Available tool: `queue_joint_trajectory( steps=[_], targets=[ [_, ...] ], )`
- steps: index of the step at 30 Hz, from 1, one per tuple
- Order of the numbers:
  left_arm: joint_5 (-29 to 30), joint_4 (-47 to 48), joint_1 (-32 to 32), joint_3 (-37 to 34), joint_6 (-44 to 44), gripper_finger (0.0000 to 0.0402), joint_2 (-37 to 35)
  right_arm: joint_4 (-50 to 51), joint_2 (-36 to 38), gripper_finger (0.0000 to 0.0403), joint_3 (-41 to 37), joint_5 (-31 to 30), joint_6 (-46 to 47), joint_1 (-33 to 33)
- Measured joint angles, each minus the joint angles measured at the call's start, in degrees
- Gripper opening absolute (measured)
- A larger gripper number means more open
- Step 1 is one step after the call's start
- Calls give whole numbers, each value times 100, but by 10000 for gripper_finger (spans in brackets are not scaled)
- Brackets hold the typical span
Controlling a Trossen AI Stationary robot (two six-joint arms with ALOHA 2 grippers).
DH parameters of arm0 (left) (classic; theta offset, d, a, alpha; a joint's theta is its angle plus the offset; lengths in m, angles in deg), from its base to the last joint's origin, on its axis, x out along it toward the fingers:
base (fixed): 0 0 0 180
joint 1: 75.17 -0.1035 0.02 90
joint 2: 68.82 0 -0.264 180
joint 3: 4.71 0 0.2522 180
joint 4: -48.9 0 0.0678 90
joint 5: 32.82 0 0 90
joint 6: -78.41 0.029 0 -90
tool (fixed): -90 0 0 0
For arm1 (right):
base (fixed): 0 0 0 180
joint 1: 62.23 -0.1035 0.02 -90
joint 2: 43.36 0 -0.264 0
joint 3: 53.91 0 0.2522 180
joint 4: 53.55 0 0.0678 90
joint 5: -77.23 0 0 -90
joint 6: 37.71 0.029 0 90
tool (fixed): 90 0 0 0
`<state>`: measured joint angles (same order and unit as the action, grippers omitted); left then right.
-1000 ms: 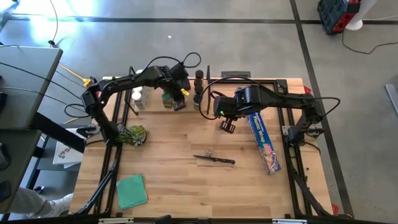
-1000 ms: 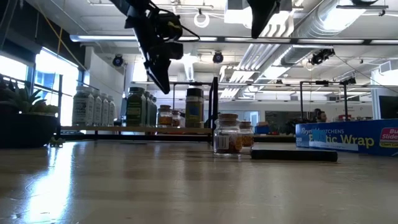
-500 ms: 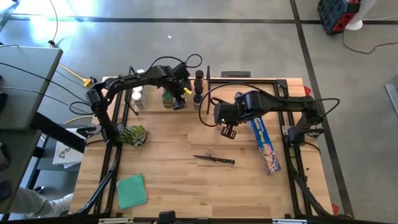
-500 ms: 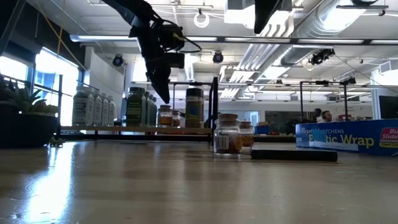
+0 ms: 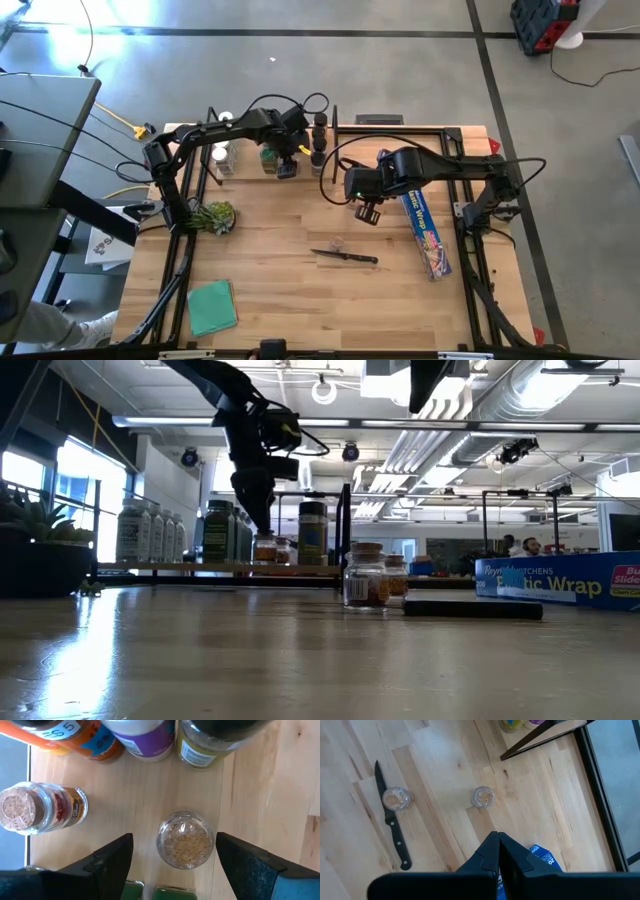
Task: Shelf spices
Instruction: Adjust the brown and green lid seasoning bottles on the shelf
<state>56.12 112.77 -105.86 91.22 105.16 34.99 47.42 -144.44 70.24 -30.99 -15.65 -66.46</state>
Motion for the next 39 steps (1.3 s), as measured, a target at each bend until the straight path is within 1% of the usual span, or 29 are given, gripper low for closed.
queue_joint_trajectory(
  steps=[6,11,14,21,24,31,35,39],
  targets=[
    [-23,75,18,0,148,282,0,0,0,0,0,0,0,0],
    [-396,278,-4,4,248,282,179,0,0,0,0,0,0,0],
    [-343,189,40,4,364,282,280,-1,0,0,0,0,0,-2],
    [-334,0,83,4,509,279,273,-1,0,0,0,0,4,0],
    [-327,19,81,4,675,259,273,-1,0,0,0,0,4,-2],
    [-329,119,91,4,898,172,269,-1,0,0,0,0,3,0],
    [-329,126,92,7,1203,168,267,-3,0,0,0,0,2,0],
    [-335,149,92,8,1940,173,264,-1,0,0,0,3,3,0]
  ],
)
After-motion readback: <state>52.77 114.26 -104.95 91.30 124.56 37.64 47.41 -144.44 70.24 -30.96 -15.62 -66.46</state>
